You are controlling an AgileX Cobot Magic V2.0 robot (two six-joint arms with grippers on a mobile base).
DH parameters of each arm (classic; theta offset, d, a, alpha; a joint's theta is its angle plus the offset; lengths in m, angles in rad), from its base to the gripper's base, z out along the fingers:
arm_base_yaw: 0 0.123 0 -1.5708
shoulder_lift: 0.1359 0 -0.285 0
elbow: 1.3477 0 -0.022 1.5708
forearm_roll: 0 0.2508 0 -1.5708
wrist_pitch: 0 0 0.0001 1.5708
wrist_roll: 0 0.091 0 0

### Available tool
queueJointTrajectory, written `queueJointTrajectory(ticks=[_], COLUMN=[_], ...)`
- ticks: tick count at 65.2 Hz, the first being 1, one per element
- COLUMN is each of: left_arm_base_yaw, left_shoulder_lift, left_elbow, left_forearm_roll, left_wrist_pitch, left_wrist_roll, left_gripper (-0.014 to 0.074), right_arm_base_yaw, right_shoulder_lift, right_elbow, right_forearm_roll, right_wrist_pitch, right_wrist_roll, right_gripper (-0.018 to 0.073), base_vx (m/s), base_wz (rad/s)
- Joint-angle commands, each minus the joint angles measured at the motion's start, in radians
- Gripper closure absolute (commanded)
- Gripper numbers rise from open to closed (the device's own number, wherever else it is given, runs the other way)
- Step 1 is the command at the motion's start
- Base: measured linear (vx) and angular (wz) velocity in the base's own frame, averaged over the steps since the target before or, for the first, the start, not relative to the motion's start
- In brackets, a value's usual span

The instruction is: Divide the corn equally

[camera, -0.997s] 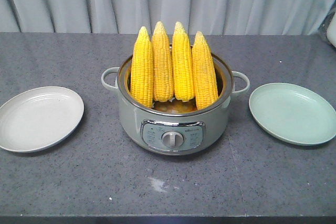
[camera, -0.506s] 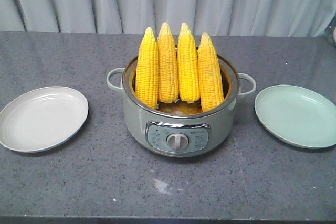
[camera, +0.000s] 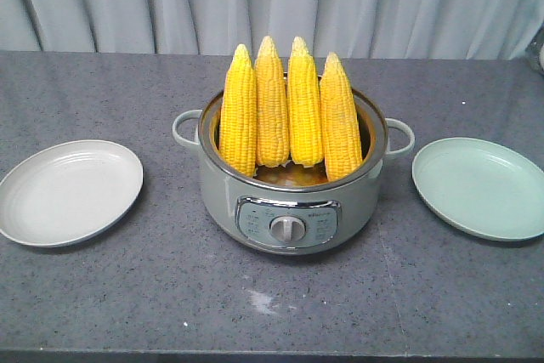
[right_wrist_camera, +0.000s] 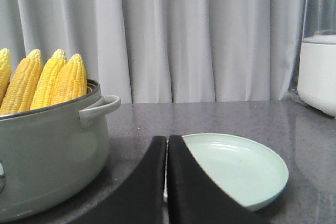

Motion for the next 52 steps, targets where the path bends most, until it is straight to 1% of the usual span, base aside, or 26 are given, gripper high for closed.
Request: queueJointTrajectory(ticks=[1, 8, 15, 21, 23, 32, 42, 52], left_arm_base_yaw=[0.004, 0.004, 0.004, 0.004, 0.004, 0.004, 0.004, 0.004], left_shoulder_lift=[-0.017, -0.017, -0.013, 0.017, 0.041, 0.204, 0.435, 0.657], left_elbow=[0.007, 0.002, -0.053, -0.148, -0.186, -0.381, -0.617, -0.864], left_forearm_roll=[-0.01, -0.01, -0.01, -0.011, -0.011, -0.01, -0.01, -0.011], left_wrist_pitch=[-0.082, -0.083, -0.041, 0.02, 0.045, 0.152, 0.328, 0.583], left_wrist_roll=[0.0, 0.0, 0.0, 0.0, -0.013, -0.019, -0.02, -0.053], left_gripper=[0.0603, 0.0603, 0.0603, 0.0603, 0.0603, 0.0603, 0.0603, 0.0603], right_arm_base_yaw=[-0.006, -0.006, -0.006, -0.006, -0.006, -0.006, -0.006, -0.006], right_shoulder_lift=[-0.002, 0.0, 0.03, 0.095, 0.124, 0.277, 0.461, 0.643], right_elbow=[0.006, -0.009, -0.076, -0.164, -0.198, -0.368, -0.571, -0.784], right_forearm_roll=[-0.01, 0.004, 0.026, 0.026, 0.026, 0.025, 0.024, 0.025], right_wrist_pitch=[-0.108, -0.115, -0.048, 0.038, 0.069, 0.195, 0.337, 0.558], right_wrist_roll=[-0.007, -0.002, -0.002, -0.002, -0.002, -0.005, -0.008, -0.012], right_gripper=[0.057, 0.057, 0.057, 0.057, 0.057, 0.057, 0.057, 0.057], base_vx=[0.0, 0.0, 0.0, 0.0, 0.0, 0.0, 0.0, 0.0], base_wz=[0.0, 0.0, 0.0, 0.0, 0.0, 0.0, 0.0, 0.0])
